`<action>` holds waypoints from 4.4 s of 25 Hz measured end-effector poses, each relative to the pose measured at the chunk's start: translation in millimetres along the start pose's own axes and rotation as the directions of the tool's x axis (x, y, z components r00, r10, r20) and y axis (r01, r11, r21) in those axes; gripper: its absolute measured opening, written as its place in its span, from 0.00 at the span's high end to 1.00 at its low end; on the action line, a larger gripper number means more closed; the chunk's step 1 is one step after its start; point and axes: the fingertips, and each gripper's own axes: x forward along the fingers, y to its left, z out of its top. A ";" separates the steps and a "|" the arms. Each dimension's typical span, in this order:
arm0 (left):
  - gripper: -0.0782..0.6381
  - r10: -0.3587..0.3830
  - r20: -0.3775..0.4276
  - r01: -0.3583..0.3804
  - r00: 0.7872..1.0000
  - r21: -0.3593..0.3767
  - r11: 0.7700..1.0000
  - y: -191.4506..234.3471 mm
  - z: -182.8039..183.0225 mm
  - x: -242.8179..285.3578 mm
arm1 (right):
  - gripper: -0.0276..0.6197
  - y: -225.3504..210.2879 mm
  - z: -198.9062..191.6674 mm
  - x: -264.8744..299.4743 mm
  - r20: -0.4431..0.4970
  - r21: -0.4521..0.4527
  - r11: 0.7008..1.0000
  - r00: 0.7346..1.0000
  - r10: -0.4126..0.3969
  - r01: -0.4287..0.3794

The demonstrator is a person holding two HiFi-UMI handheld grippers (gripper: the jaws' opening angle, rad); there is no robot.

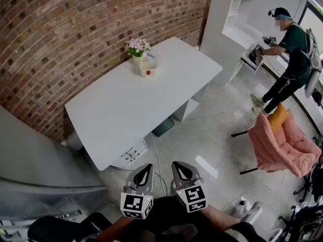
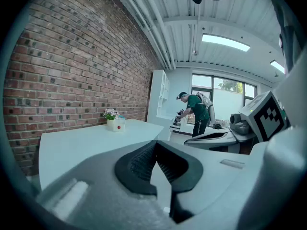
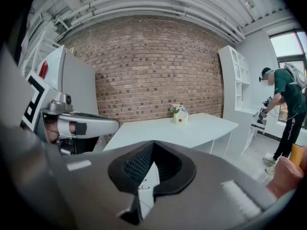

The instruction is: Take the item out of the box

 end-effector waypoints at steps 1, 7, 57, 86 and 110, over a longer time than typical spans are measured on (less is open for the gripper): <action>0.88 0.002 0.000 -0.002 1.000 -0.001 1.000 0.7 -0.5 0.1 | 0.96 -0.5 -0.2 0.9 0.001 0.001 1.000 1.000 -0.003 0.003; 0.88 0.021 0.008 -0.020 1.000 -0.014 1.000 5.9 -0.9 0.1 | 0.96 0.9 0.8 3.1 0.007 0.009 1.000 1.000 -0.003 0.003; 0.88 0.087 0.064 -0.085 0.994 -0.040 0.996 -17.5 33.7 116.2 | 0.96 -118.0 37.6 32.4 0.065 -0.003 0.999 0.997 0.044 -0.044; 0.88 0.032 0.060 -0.029 0.998 -0.044 0.999 109.0 100.5 256.4 | 0.95 -173.6 118.8 199.9 0.040 -0.029 1.000 0.999 0.007 -0.006; 0.88 0.132 0.067 -0.128 0.989 -0.067 0.990 177.2 118.5 303.2 | 0.95 -189.9 150.9 288.0 0.053 -0.055 0.995 0.994 0.092 -0.089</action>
